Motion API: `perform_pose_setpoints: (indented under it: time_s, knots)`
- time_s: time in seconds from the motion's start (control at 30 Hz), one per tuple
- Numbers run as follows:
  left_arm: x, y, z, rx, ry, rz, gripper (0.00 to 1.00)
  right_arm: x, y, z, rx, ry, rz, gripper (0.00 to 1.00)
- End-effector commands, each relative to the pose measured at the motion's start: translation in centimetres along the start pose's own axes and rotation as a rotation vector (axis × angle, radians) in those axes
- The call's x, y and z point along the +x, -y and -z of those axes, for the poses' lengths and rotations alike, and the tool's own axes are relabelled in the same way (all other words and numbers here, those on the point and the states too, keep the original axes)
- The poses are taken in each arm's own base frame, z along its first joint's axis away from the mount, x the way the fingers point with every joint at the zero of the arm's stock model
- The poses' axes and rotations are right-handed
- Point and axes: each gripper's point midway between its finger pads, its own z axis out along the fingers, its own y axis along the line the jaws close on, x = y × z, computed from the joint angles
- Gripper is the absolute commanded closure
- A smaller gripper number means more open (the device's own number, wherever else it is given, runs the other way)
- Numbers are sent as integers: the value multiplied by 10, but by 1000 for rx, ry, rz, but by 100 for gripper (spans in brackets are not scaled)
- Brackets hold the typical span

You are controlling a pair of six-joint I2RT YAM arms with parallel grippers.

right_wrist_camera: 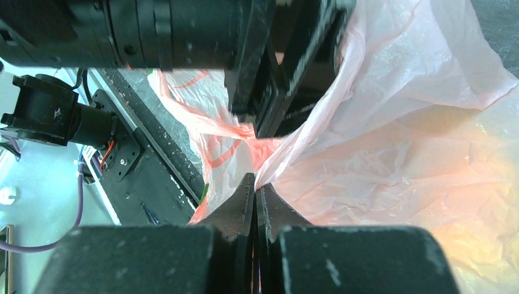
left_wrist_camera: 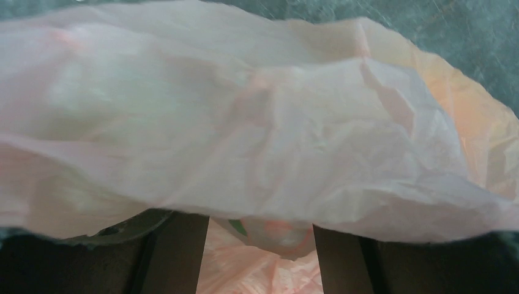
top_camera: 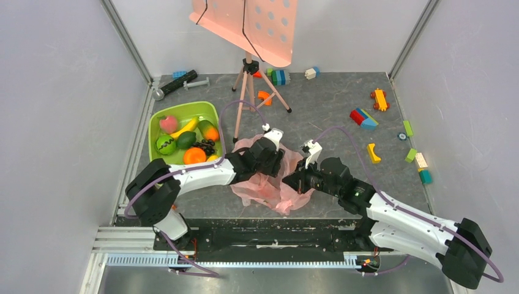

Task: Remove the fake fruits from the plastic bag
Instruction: Adjust the plastic bag at the center of the board.

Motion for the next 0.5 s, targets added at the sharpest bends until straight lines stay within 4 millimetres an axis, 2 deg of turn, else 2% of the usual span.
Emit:
perform_pose_setpoints:
  time_s: [0.0,0.47]
  knots:
    - [-48,-19,15,-51,125,2,34,-4,-6,-3,-31,19,3,99]
    - [-75,-73,26,-147,182,25,33,0,-6,-6,-35,2,2,98]
